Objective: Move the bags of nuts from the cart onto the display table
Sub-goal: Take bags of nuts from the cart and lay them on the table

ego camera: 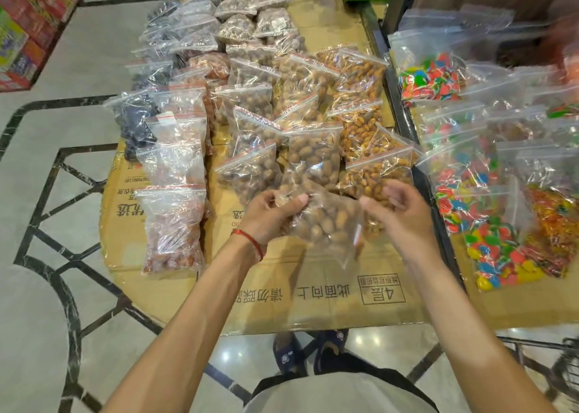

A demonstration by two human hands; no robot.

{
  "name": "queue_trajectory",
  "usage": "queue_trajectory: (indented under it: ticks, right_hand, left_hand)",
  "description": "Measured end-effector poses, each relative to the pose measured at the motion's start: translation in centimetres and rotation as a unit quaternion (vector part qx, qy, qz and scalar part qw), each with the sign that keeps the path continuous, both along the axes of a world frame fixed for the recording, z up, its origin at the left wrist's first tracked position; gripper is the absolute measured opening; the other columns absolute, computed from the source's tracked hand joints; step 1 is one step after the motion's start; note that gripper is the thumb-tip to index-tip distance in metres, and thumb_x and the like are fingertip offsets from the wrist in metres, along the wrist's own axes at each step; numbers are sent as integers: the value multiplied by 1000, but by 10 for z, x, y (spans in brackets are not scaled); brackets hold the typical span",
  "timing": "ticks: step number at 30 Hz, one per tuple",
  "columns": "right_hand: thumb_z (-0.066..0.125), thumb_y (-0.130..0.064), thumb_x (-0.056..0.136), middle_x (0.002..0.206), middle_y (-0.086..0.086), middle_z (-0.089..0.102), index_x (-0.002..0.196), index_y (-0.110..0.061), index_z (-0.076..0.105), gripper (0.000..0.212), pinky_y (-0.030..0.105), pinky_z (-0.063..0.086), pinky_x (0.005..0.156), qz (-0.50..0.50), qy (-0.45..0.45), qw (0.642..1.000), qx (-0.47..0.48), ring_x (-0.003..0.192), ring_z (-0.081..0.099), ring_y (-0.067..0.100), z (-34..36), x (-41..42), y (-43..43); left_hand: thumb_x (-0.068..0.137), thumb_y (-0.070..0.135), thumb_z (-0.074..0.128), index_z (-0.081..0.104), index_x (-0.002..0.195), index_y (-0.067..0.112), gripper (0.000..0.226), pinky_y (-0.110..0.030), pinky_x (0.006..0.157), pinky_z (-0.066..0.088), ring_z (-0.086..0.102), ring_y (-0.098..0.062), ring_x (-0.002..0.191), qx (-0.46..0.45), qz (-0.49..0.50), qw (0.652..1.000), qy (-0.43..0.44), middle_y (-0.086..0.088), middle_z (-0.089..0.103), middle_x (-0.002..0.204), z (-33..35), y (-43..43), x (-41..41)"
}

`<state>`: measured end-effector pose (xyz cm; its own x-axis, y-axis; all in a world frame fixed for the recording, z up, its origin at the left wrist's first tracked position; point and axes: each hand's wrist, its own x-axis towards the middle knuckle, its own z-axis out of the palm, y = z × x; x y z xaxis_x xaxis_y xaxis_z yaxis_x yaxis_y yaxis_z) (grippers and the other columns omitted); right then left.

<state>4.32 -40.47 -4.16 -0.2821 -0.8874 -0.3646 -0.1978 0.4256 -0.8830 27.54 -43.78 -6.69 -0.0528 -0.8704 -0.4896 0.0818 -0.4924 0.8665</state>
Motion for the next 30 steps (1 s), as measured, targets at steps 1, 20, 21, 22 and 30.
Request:
queue_trajectory:
  ticks: [1,20,21,22,30]
  right_hand:
    - [90,-36,81,149,-5,55,151,-27,49,82,38,46,111,-58,-52,997,8,134,55,12,-3,2,5]
    - [81,-3,85,121,8,80,129,-9,70,45,46,53,109,89,-230,965,91,118,74,25,-32,10,9]
    - [82,-3,85,122,5,79,133,-12,66,52,44,53,110,117,-202,968,87,118,73,20,-30,6,4]
    - [84,-2,84,124,3,78,139,-14,57,63,40,53,109,132,-181,971,87,117,73,17,-28,4,-1]
    - [95,-55,60,140,-4,69,150,-27,49,104,52,51,113,149,-45,988,6,129,66,18,-72,12,-43]
  left_hand:
    - [78,28,90,64,101,8,40,-31,62,57,70,-18,72,7,36,999,8,-3,76,85,-5,2,2]
    - [77,37,90,63,129,27,60,-19,82,54,64,-2,109,11,-19,999,-42,7,63,133,-26,54,-11]
    - [78,45,88,60,131,31,62,-20,86,54,62,-1,113,-1,-26,999,-40,9,61,135,-26,48,-13]
    - [78,52,84,57,135,33,66,-24,92,54,62,-5,118,-14,-37,998,-38,8,60,136,-25,42,-17]
    - [103,13,61,60,112,16,9,-16,63,50,62,-6,74,11,123,992,-21,5,67,92,-55,12,-67]
